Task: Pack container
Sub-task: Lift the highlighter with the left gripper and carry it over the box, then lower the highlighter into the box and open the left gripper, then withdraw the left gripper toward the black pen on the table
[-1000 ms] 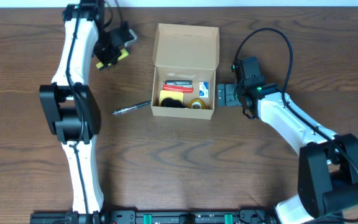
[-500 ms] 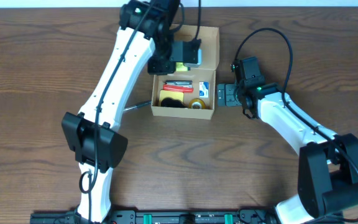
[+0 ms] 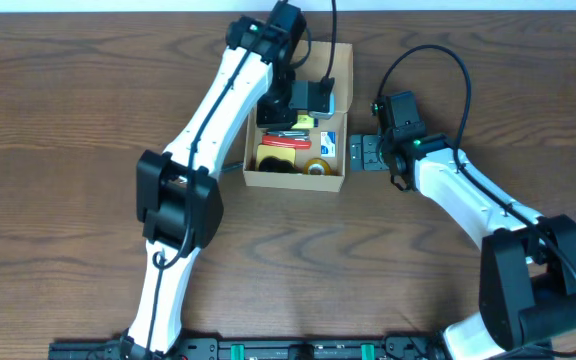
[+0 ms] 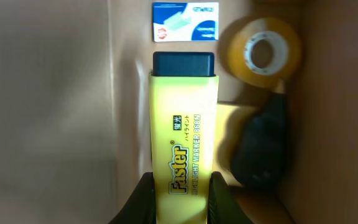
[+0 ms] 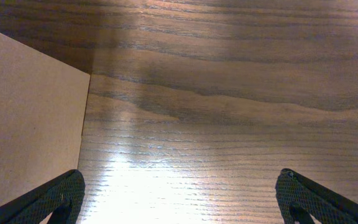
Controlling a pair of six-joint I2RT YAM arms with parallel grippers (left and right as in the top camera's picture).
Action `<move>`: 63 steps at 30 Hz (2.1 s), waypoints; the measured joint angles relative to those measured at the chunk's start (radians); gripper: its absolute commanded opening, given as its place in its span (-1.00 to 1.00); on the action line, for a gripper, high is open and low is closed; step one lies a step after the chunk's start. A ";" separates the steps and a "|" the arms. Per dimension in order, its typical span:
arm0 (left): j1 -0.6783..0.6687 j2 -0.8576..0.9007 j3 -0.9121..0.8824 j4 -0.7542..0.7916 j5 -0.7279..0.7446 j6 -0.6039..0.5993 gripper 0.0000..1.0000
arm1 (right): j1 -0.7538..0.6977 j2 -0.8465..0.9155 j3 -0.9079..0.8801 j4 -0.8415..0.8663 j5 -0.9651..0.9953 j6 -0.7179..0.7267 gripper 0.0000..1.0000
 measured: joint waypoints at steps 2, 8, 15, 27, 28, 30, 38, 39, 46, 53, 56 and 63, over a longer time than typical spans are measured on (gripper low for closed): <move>0.000 0.012 0.000 0.024 0.000 0.000 -0.88 | 0.000 0.000 0.000 0.000 0.000 0.000 0.99; 0.000 0.060 0.000 0.058 0.000 0.000 -0.87 | 0.000 0.000 0.000 0.000 0.000 0.000 0.98; 0.005 0.111 0.000 0.080 0.000 -0.001 -0.87 | 0.000 0.000 0.000 0.000 0.000 0.000 0.99; 0.021 0.119 0.000 0.083 -0.047 0.000 -0.68 | 0.000 0.000 0.000 0.000 0.000 0.000 0.99; 0.021 0.119 0.000 0.082 -0.050 -0.001 -0.59 | 0.000 0.000 0.000 0.000 0.000 0.000 0.98; 0.021 0.119 0.000 0.082 -0.059 0.002 -0.41 | 0.000 0.000 0.000 0.000 0.000 0.000 0.98; 0.021 0.119 0.000 0.084 -0.066 -0.014 -0.07 | 0.000 0.000 0.000 0.000 0.000 0.000 0.99; 0.021 0.119 0.000 0.084 -0.066 -0.017 -0.06 | 0.000 0.000 0.000 0.000 0.000 0.000 0.98; 0.020 0.117 0.000 0.084 -0.066 -0.031 -0.07 | 0.000 0.000 0.000 0.000 0.000 0.000 0.98; 0.010 0.024 -0.002 0.083 -0.069 -0.033 -0.47 | 0.000 0.000 0.000 0.000 0.000 0.000 0.98; 0.006 -0.072 -0.002 0.083 -0.068 -0.055 -0.88 | 0.000 0.000 0.000 0.000 0.000 0.000 0.98; 0.037 -0.241 -0.001 -0.046 -0.068 -0.140 -0.88 | 0.000 0.000 0.000 0.000 0.000 0.000 0.99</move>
